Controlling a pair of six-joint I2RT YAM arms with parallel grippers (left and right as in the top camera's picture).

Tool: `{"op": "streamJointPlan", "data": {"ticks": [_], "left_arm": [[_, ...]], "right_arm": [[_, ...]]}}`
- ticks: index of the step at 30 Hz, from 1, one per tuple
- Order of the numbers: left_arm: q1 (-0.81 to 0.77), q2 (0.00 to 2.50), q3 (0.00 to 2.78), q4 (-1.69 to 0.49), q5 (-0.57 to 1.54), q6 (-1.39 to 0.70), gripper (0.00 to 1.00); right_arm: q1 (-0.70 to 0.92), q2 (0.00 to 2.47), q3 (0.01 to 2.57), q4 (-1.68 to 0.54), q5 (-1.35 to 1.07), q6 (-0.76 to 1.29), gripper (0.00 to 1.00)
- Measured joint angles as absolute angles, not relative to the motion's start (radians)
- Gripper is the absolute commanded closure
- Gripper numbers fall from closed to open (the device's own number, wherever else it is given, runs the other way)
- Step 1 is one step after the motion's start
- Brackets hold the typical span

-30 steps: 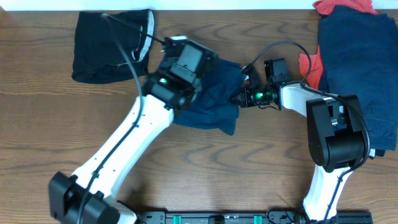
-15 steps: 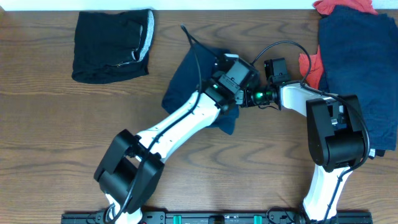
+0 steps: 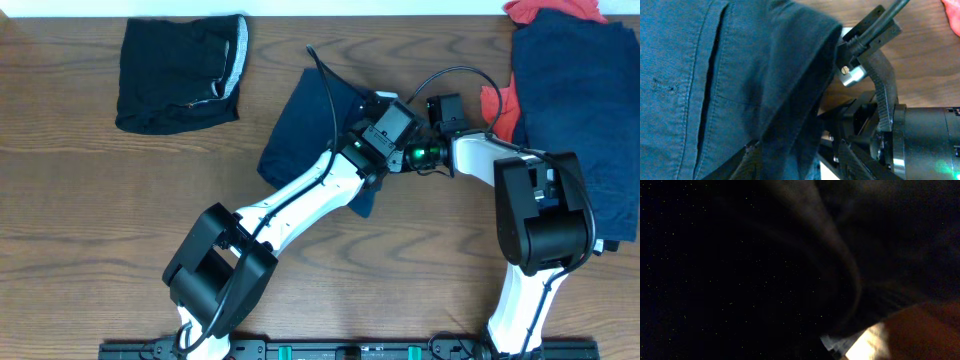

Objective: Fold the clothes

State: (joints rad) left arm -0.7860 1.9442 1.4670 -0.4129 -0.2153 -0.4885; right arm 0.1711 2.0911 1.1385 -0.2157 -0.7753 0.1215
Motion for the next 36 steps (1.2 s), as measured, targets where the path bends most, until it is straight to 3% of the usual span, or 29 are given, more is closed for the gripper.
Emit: {"op": "streamJointPlan", "data": {"ticks": [6,8,10,16,21,30,36], "left_arm": [[-0.789,1.944,1.467,-0.411,-0.211,-0.49,0.46],[-0.789,1.944,1.467,-0.41,-0.21,-0.487,0.41],[-0.789,1.944,1.467,-0.406,-0.209,-0.485,0.39],[-0.777,1.933,1.469,-0.424,-0.208,-0.412,0.24],[-0.709,1.809,1.469,-0.519,-0.204,-0.362,0.16],[-0.465,1.477,1.514,-0.664,-0.21,-0.344,0.1],[-0.367,1.458,1.517,-0.751,-0.209,-0.34,0.09]], "right_arm": [[0.086,2.009,1.117,-0.295,-0.779,0.122,0.99],[0.04,1.952,1.117,-0.312,-0.773,0.121,0.99],[-0.013,1.878,1.117,-0.331,-0.765,0.122,0.94],[-0.076,1.781,1.119,-0.388,-0.757,0.126,0.56],[-0.056,1.782,1.117,-0.442,-0.748,0.111,0.01],[0.039,1.782,1.117,-0.459,-0.706,0.122,0.01],[0.163,1.782,1.117,-0.456,-0.577,0.159,0.01]]}}
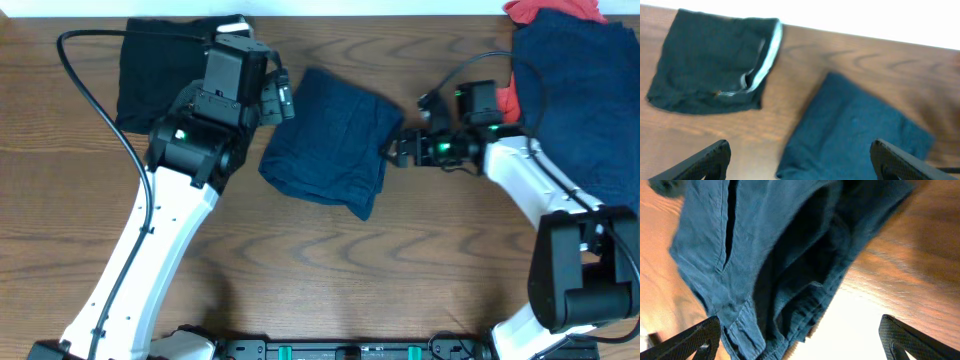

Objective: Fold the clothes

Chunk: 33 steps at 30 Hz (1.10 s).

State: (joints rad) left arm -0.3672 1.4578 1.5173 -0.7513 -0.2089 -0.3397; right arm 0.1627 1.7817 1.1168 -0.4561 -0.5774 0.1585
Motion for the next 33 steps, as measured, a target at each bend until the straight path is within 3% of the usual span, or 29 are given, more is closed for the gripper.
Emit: {"op": "streamJointPlan", "data": {"ticks": [2,6,8,11,28,29,31,33], "left_arm": [[-0.36,1.473,1.517,-0.763,-0.209,-0.339,0.09],[-0.36,1.506,1.517,-0.764,-0.208,-0.339,0.09],[-0.36,1.522,1.517,-0.764,-0.209,-0.339,0.09],[-0.36,1.545,1.517,-0.767,-0.208,-0.339,0.09],[-0.36,1.562,1.516,-0.781,-0.208,-0.339,0.09],[-0.36,1.562,1.516,-0.781,-0.208,-0.339,0.09],[-0.36,1.562,1.516,-0.782,-0.208,-0.339,0.09],[-0.36,1.562,1.516,-0.786,-0.208,-0.339,0.09]], "right_arm": [[0.207,1.782,1.117,-0.447,-0.523,0.178,0.08],[0.29,1.782,1.117,-0.422,-0.384,0.223,0.71],[0.327,1.782,1.117,-0.415,-0.302,0.245,0.92],[0.368,1.793,1.117,-0.395,-0.199,0.278,0.97],[0.384,1.941,1.119,-0.298,-0.117,0.312,0.99],[0.381,1.941,1.119,-0.299,-0.125,0.311,0.94],[0.371,1.937,1.12,-0.304,-0.146,0.322,0.62],[0.354,1.919,1.12,-0.322,-0.169,0.322,0.38]]}}
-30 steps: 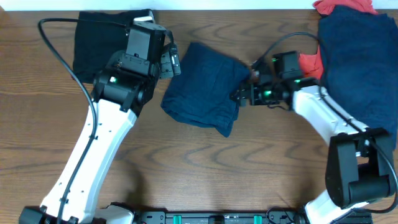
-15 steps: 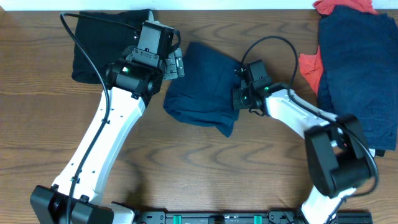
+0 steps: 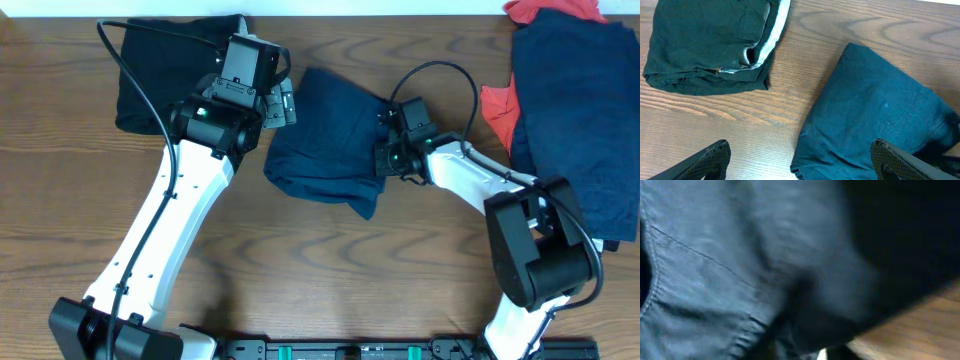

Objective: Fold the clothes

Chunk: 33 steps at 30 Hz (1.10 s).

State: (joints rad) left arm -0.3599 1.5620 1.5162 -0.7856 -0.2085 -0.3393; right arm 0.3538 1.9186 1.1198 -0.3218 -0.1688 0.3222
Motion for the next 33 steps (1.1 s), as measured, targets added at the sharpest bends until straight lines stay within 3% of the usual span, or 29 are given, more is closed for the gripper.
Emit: {"op": "streamJointPlan", "data": {"ticks": [2,4,10,13,26,33], "left_arm": [[-0.36,1.562,1.516,-0.789,-0.208,-0.339,0.09],[-0.36,1.564,1.516,-0.793,-0.208,-0.339,0.09],[-0.373,1.602,1.516,-0.801,-0.144,-0.282,0.09],[-0.401,1.648,1.516,-0.804,-0.089,-0.225,0.09],[-0.691,1.88,1.515,-0.671,-0.02,-0.08,0.09],[-0.759,1.959,1.515,-0.607,-0.025,-0.057,0.09]], "right_arm": [[0.327,1.881,1.12,-0.339,-0.186,0.327,0.27],[0.299,1.826,1.12,-0.353,-0.197,0.324,0.24],[0.191,1.631,1.147,-0.393,-0.21,0.306,0.23],[0.138,1.586,1.153,-0.422,-0.21,0.297,0.18],[-0.05,1.587,1.153,-0.514,-0.227,0.27,0.15],[-0.076,1.587,1.153,-0.527,-0.233,0.255,0.15]]}}
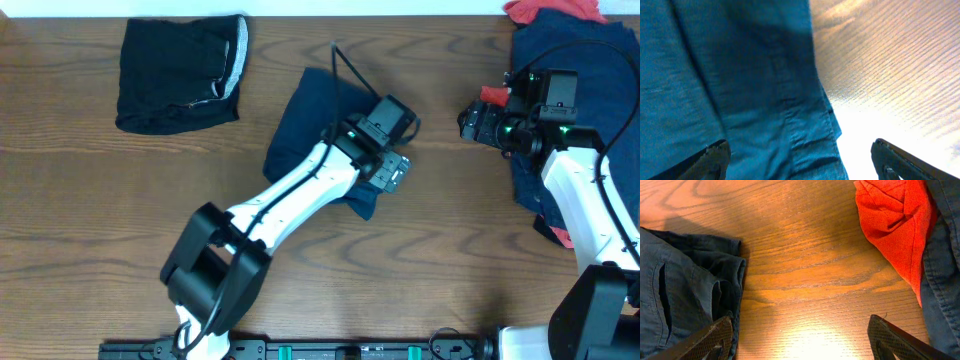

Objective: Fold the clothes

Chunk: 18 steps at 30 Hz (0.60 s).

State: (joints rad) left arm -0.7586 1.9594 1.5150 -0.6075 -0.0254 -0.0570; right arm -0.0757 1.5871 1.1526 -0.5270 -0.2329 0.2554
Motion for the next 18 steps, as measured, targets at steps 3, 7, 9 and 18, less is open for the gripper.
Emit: {"op": "streamJointPlan", "data": {"ticks": [3,7,9,18], "left_arm": [[-0.772,2.008,1.515,-0.581,-0.038,-0.047,0.09],[-0.778,2.065,1.515,-0.548,-0.065,-0.035,0.09],[-0.777,2.083,1.515,-0.528,-0.086,-0.025,0.09],[-0.777,2.096,1.515,-0.447,-0.132,0.002,0.09]], "right_arm": [[-0.076,1.587,1.153,-0.527,-0.235,0.252,0.15],[-0.076,1.587,1.153,-0.527,-0.236,0.252,0.15],[-0.076,1.587,1.153,-0.527,-0.236,0.252,0.15],[-0.076,1.587,1.153,-0.527,-0.236,0.252,0.15]]}}
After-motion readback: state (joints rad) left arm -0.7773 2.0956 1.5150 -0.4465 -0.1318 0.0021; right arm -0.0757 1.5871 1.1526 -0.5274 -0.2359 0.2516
